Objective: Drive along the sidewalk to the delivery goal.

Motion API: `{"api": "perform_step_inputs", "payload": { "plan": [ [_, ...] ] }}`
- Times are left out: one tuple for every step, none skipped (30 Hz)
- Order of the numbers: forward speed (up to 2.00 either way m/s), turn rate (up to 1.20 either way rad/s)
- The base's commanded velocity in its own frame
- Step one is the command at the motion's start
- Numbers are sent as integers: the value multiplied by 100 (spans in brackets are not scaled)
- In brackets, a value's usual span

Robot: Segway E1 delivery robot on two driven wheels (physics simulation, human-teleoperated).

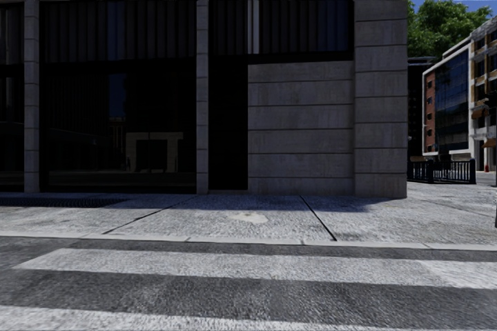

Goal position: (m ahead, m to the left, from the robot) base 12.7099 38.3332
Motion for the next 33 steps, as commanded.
{"api": "perform_step_inputs", "payload": {
  "plan": [
    [200,0],
    [200,0],
    [200,0],
    [200,0],
    [200,0],
    [200,0],
    [200,0],
    [200,0],
    [200,0],
    [200,0],
    [200,0],
    [200,0],
    [200,0],
    [200,0],
    [200,0],
    [200,0],
    [200,0],
    [200,0],
    [200,0],
    [200,0],
    [200,0],
    [200,0],
    [197,0],
    [176,1],
    [158,8],
    [146,18],
    [146,18],
    [141,23],
    [140,27],
    [140,33],
    [140,42],
    [140,42],
    [140,45]
  ]
}}
